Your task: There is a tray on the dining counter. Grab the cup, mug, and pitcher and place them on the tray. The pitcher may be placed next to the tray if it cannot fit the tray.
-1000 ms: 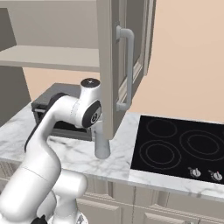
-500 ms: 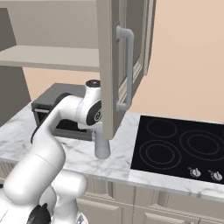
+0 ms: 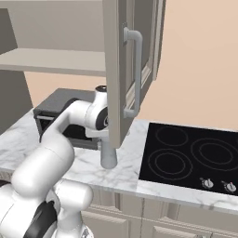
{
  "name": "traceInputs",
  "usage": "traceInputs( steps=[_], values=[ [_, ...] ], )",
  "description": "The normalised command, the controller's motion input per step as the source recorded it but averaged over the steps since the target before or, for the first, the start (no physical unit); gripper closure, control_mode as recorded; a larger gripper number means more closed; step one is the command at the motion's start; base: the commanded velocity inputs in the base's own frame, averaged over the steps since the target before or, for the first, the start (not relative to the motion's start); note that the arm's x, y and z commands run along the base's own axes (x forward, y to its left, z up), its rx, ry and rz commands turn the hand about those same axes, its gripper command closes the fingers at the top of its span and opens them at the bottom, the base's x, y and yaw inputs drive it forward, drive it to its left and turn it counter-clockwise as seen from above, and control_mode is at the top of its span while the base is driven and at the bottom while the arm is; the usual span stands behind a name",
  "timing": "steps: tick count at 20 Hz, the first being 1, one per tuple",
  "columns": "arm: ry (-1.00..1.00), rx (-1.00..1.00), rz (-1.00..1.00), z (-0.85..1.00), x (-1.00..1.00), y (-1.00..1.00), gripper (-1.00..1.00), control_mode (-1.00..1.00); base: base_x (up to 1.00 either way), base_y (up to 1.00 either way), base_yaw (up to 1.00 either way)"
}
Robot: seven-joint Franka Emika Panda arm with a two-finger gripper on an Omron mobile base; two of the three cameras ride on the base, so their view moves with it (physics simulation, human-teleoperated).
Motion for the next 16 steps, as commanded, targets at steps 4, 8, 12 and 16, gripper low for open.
traceInputs(
  steps=[4, 8, 12, 16],
  values=[
    [0.05, 0.00, 0.02, -0.18, 0.18, -0.02, -1.00, -1.00, 0.00, 0.00, 0.00],
    [0.06, 0.00, 0.01, -0.14, 0.14, 0.00, -1.00, -1.00, 0.00, 0.00, 0.00],
    [0.04, 0.00, 0.01, -0.08, 0.03, 0.00, -1.00, -1.00, 0.00, 0.00, 0.00],
    [0.01, 0.00, 0.00, -0.04, 0.00, 0.00, -1.00, -1.00, 0.00, 0.00, 0.00]
  ],
)
